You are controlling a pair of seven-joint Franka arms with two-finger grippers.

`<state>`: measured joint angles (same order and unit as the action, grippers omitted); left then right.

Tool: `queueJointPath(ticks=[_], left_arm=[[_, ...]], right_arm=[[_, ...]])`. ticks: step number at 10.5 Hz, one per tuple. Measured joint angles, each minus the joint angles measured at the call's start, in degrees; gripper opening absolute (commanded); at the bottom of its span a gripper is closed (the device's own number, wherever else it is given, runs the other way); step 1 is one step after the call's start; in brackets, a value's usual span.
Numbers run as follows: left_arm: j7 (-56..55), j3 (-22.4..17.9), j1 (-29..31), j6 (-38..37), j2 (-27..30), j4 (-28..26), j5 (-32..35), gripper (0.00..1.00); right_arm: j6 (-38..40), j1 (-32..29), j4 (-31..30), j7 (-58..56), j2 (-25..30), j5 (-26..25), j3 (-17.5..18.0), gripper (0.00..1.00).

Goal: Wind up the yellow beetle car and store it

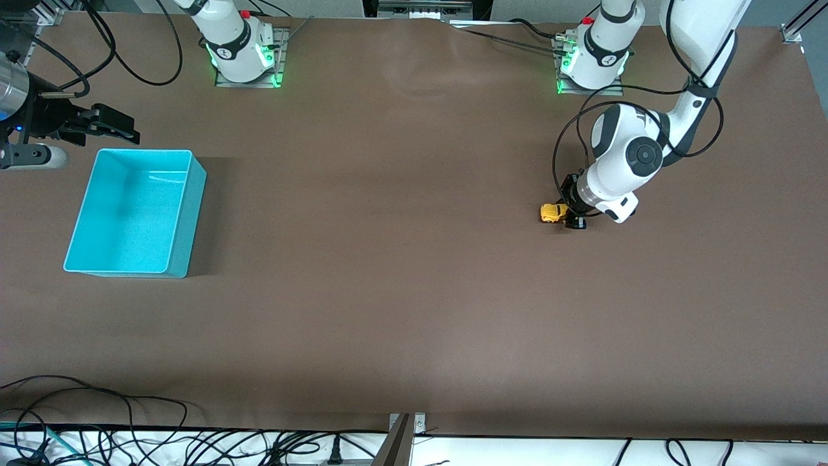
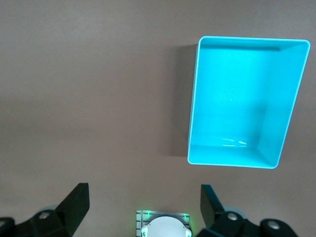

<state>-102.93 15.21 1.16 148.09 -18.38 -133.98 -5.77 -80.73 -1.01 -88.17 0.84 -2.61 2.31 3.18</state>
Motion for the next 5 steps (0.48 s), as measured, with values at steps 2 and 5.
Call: queueJointPath(ticks=[2, 5], left_arm=[[0.00, 0.00, 0.00, 0.01, -1.17, 0.85, 0.00, 0.00], [0.07, -0.12, 0.21, -0.05, -2.05, 1.06, 1.01, 0.00]], right_arm=[[0.00, 0.00, 0.00, 0.00, -0.09, 0.00, 0.00, 1.00], [0.00, 0.00, 0.00, 0.00, -0.10, 0.00, 0.00, 1.00]])
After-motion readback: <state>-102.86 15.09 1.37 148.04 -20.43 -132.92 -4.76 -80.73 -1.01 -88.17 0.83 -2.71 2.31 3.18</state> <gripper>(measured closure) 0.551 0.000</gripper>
